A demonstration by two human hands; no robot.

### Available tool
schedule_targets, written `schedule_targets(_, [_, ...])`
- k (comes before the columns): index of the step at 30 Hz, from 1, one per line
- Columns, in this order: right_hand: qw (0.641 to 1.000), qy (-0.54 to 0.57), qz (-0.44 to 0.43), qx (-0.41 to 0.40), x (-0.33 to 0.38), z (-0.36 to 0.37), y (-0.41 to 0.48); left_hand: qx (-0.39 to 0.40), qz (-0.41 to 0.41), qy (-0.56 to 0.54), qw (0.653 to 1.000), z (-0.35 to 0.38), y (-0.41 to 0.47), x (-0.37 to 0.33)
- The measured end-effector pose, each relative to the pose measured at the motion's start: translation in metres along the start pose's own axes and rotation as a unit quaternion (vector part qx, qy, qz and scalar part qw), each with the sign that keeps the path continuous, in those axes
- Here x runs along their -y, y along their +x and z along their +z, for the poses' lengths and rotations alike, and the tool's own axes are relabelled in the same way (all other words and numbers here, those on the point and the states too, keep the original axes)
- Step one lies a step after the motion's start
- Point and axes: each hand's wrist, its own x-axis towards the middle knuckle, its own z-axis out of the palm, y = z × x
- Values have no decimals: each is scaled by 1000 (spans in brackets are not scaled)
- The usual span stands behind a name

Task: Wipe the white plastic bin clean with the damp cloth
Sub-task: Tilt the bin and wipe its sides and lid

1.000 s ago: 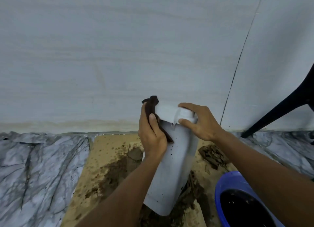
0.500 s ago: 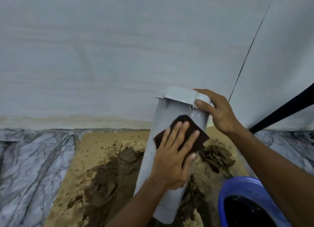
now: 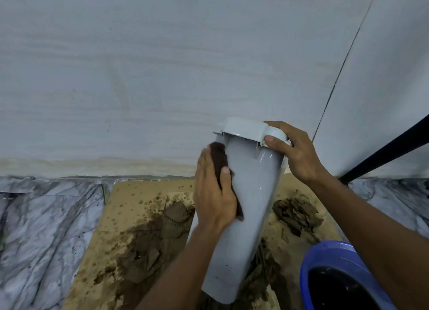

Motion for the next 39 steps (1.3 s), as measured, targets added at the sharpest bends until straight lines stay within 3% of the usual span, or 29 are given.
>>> schedule_targets(3, [1000,2,-2,5,1,1,-1,43,19,4,999,-4,33,-5])
schedule_targets(6, [1000,1,-5,4,0,2,0,6,35,5,999,4,12,-3])
schedule_targets(12, [1000,7,-11,-12,-6,-5,-1,25,191,55,980,26,-35,-1])
schedule_targets(18, [1000,8,-12,-10,-6,1,0,-35,82,17,996,43,-10,-41])
schedule_targets(24, [999,24,-3,-37,-19,-15,3,87,253,114,957,21,-59,22])
schedule_targets(28, [999,25,0,-34,-20,-15,5,75,199,137,968,9,-120,65])
schedule_targets(32, [999,20,4,-33,-16,-4,8,44,100,150,983,19,-136,48])
schedule_targets(36, [999,4,-1,-36,-10,3,9,51,194,164,966,34,-78,8])
schedule_targets(39, [999,1,0,-39,-7,6,9,32,190,165,967,36,-65,3])
